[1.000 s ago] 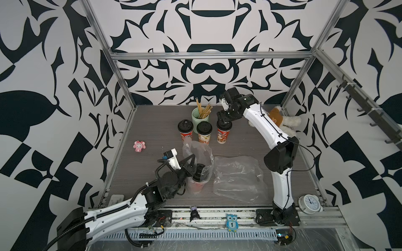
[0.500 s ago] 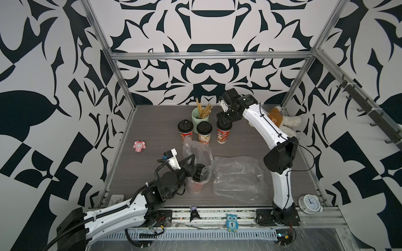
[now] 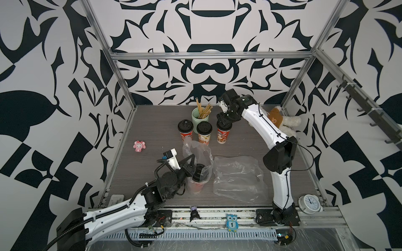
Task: Pack milk tea into plastic carrier bags
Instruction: Pick up the milk tea cup at the center of the board.
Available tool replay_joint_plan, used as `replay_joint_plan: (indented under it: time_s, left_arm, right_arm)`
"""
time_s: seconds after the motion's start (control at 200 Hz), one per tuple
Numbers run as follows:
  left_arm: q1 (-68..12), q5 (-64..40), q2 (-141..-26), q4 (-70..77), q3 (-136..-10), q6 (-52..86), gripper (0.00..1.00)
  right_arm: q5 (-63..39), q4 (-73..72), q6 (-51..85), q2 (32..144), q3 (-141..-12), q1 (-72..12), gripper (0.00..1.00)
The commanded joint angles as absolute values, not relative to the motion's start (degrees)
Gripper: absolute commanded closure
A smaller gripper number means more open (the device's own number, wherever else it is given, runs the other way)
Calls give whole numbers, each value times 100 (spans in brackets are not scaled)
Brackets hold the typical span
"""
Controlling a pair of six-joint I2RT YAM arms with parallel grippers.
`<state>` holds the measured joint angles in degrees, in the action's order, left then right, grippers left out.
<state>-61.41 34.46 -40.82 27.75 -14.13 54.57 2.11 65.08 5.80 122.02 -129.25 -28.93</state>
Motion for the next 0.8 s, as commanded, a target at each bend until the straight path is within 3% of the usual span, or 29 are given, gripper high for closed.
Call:
replay_joint_plan:
  time_s: [0.0,0.795]
  left_arm:
    - [-6155,3441,-4002,2731,-1469,5484,100]
    - [-6159,3439,-3981,2717,-1425,5514,100]
  right_arm:
    - [336,6636,539,12199,-12955,-2916,25]
    - [356,6697,514,12318,-12961,-2979,21]
